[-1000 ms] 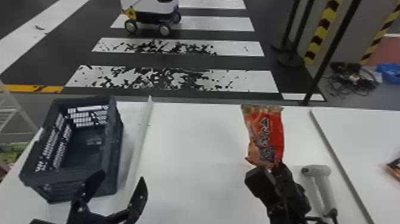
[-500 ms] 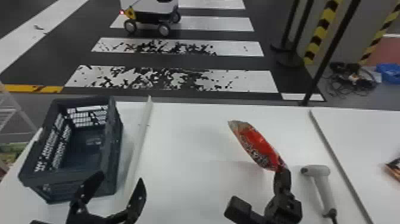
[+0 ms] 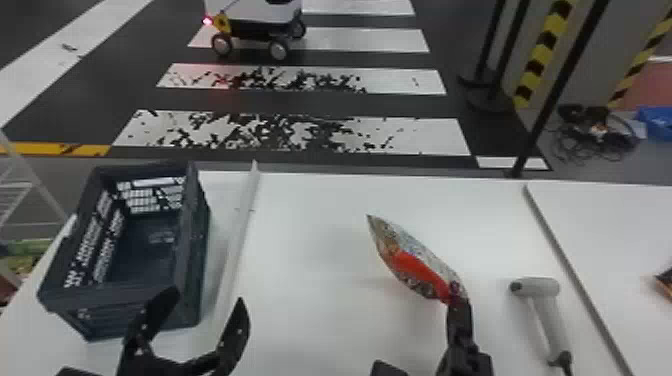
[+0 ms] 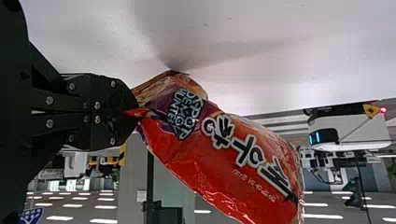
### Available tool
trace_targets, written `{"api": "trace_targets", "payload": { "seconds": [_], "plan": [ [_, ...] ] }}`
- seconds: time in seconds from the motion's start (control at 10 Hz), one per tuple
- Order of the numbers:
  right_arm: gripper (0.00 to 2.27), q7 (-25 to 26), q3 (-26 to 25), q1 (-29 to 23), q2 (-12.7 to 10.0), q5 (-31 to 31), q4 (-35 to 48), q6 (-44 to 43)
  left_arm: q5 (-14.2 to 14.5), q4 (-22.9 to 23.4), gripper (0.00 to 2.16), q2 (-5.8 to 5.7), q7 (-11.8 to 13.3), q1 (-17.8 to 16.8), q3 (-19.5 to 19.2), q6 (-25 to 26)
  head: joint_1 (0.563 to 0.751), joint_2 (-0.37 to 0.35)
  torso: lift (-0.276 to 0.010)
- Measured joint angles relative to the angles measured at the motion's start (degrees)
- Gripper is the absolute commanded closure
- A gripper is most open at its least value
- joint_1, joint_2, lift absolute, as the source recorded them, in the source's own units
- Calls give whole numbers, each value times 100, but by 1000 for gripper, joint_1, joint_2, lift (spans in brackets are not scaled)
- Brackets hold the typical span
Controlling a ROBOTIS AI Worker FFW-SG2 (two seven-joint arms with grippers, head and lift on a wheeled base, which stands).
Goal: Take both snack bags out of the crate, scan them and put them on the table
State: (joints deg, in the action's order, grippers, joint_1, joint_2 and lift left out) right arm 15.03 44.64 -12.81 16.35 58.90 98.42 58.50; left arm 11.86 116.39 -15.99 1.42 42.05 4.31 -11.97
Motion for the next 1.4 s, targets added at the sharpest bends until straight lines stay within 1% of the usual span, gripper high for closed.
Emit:
{"api": "trace_targets", "payload": {
  "seconds": [0.1, 0.2, 0.3, 0.5, 0.6, 0.8, 0.9, 1.1, 1.4],
  "plan": [
    [606, 0, 72, -18, 14, -18, 46, -70, 1, -6, 130, 0, 1, -3, 0, -2, 695, 41, -93],
    [33, 0, 101, -69, 23, -55, 97, -285, 6, -18, 130, 0, -1, -4, 0, -2, 695, 63, -93],
    [16, 0, 105, -99, 27, -75, 119, -403, 9, -29, 130, 0, -2, -4, -1, -2, 695, 79, -93],
    [33, 0, 102, -138, 28, -99, 171, -407, 12, -44, 130, 0, -2, -5, -1, -2, 695, 84, -93],
    [36, -43, 63, -190, 51, -205, 302, -407, 12, -45, 130, 3, -2, -10, -1, -2, 695, 84, -93],
    [36, -569, -154, -347, 141, -627, 798, -448, 10, -53, 130, 9, -1, -20, -1, -7, 695, 84, -93],
    [49, -920, -362, -442, 173, -880, 1112, -457, 9, -59, 130, 11, 1, -21, -1, -35, 695, 81, -93],
    [56, -1343, -770, -561, 191, -1336, 1579, -442, 9, -70, 130, 16, 1, -22, -1, -60, 695, 69, -93],
    [87, -2114, -1563, -728, 177, -2655, 2409, -411, 18, -72, 130, 17, 2, -21, -1, -71, 695, 71, -93]
  ]
}}
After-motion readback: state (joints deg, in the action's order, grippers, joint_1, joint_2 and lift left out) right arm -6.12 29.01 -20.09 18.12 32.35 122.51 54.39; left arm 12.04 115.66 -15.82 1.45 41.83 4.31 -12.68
